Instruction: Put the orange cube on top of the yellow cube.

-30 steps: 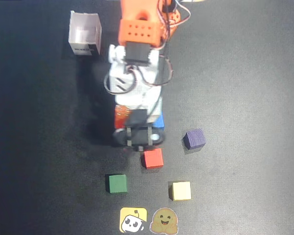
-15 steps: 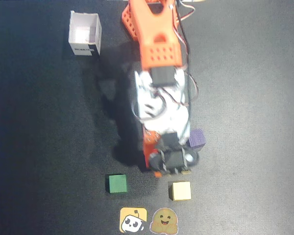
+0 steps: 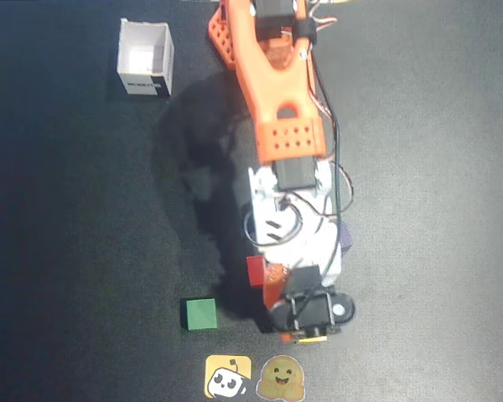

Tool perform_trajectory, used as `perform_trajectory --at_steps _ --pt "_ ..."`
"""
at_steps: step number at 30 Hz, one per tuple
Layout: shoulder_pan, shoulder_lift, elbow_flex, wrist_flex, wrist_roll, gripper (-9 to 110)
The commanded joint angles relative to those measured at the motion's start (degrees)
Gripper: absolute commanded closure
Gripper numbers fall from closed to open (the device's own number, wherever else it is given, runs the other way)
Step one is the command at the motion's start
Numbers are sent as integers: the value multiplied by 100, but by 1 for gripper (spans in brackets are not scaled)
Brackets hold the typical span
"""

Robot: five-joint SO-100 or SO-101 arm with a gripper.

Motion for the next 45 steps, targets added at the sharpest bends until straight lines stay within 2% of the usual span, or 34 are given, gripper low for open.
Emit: perform_trajectory --at_steps 1,10,16,24,45 --pt "-114 -79 -404 -185 123 86" --pt "-281 -290 -439 -448 211 86" --pt "-299 -202 -615 211 -246 86" --pt "-290 -255 -1151 1187 -308 86" --pt "-211 -1090 -1775 1248 -457 86"
